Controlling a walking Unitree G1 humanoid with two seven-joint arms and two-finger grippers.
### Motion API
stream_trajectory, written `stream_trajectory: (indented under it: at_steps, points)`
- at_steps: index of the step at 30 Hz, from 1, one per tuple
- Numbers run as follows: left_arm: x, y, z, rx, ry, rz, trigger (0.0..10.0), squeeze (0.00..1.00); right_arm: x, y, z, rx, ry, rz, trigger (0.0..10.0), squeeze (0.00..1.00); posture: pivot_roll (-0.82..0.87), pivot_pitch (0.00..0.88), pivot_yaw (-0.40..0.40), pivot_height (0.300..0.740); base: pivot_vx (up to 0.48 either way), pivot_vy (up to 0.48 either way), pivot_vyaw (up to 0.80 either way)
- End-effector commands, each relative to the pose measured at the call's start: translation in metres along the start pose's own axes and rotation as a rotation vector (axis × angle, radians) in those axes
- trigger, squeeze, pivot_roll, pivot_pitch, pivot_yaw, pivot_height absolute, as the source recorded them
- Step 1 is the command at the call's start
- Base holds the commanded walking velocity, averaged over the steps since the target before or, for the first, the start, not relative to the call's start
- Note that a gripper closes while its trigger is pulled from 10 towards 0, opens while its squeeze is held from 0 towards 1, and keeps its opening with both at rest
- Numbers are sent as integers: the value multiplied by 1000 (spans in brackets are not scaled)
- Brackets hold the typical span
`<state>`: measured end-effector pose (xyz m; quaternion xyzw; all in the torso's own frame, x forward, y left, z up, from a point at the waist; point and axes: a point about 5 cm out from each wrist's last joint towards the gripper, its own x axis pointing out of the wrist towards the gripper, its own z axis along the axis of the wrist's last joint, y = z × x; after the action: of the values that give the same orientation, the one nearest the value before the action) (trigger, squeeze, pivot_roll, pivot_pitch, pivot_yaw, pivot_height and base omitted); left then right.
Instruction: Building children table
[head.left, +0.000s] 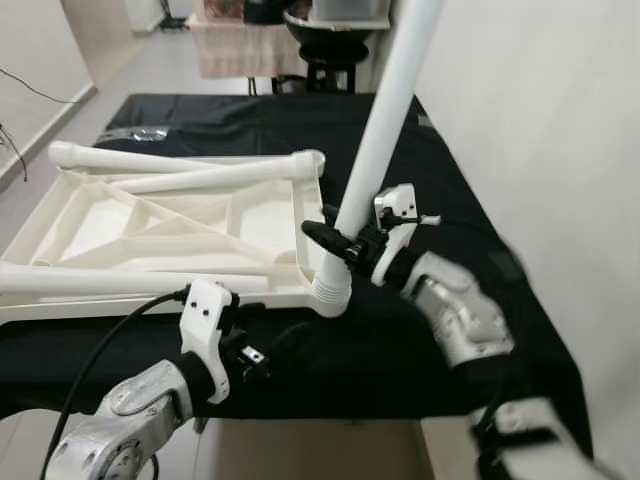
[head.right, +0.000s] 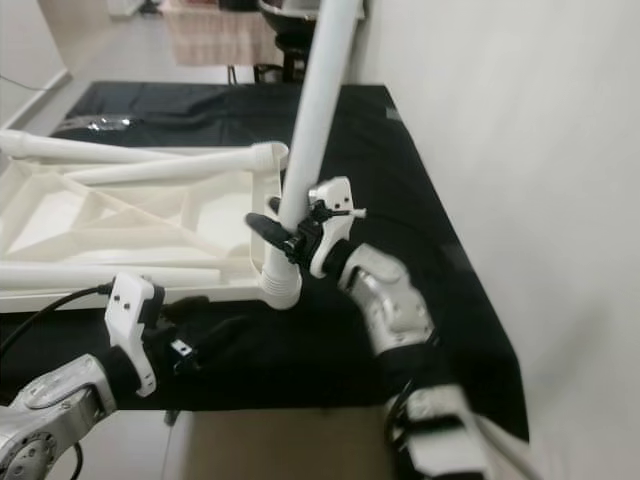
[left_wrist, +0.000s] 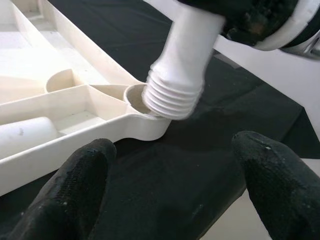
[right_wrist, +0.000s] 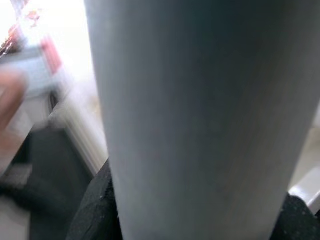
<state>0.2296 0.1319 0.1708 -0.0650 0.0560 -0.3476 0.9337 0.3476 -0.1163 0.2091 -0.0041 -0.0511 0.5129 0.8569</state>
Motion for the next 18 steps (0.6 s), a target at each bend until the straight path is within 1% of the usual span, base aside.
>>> stream_trajectory:
  at_steps: [1,2,4,5,6,7,8,9,10,12,13,14,17,18]
  points:
    - [-3,-2,0,19,7,-5,10000,0,4,4,-2,-9,13,54,0,0,-8,140,-59,740,0,0,0]
    - [-3,-4,-3,24,8,-5,10000,0,0,4,-5,-40,84,141,0,0,-13,148,-66,740,0,0,0]
    - [-3,-4,-3,24,8,-5,10000,0,0,4,-5,-40,84,141,0,0,-13,148,-66,740,0,0,0]
    - [-4,-6,-5,37,14,-10,10000,0,0,6,-6,-67,131,209,0,0,-15,152,-68,740,0,0,0]
    - [-4,-6,-5,37,14,-10,10000,0,0,6,-6,-67,131,209,0,0,-15,152,-68,740,0,0,0]
    - [-5,-8,-7,47,18,-13,10000,0,2,5,-9,-103,174,229,0,0,-19,156,-68,740,0,0,0]
    - [-7,-12,-8,70,22,-23,10000,0,9,-1,-10,-164,172,159,0,0,-17,162,-71,740,0,0,0]
    - [-7,-12,-8,70,22,-23,10000,0,9,-1,-10,-164,172,159,0,0,-17,162,-71,740,0,0,0]
    - [-8,-14,-8,86,25,-32,10000,0,12,-5,-6,-159,138,108,0,0,-16,163,-70,740,0,0,0]
    - [-11,-18,-8,121,37,-58,10000,0,15,-9,1,-118,70,74,0,0,-14,166,-67,740,0,0,0]
    - [-13,-20,-9,133,46,-77,10000,0,15,-9,5,-85,38,87,0,0,-12,170,-66,740,0,0,0]
    - [-13,-20,-9,133,46,-77,10000,0,15,-9,5,-85,38,87,0,0,-12,170,-66,740,0,0,0]
    - [-16,-25,-10,143,57,-119,10000,0,16,-8,12,-11,-31,146,0,0,-11,174,-65,740,0,0,0]
    - [-16,-25,-10,143,57,-119,10000,0,16,-8,12,-11,-31,146,0,0,-11,174,-65,740,0,0,0]
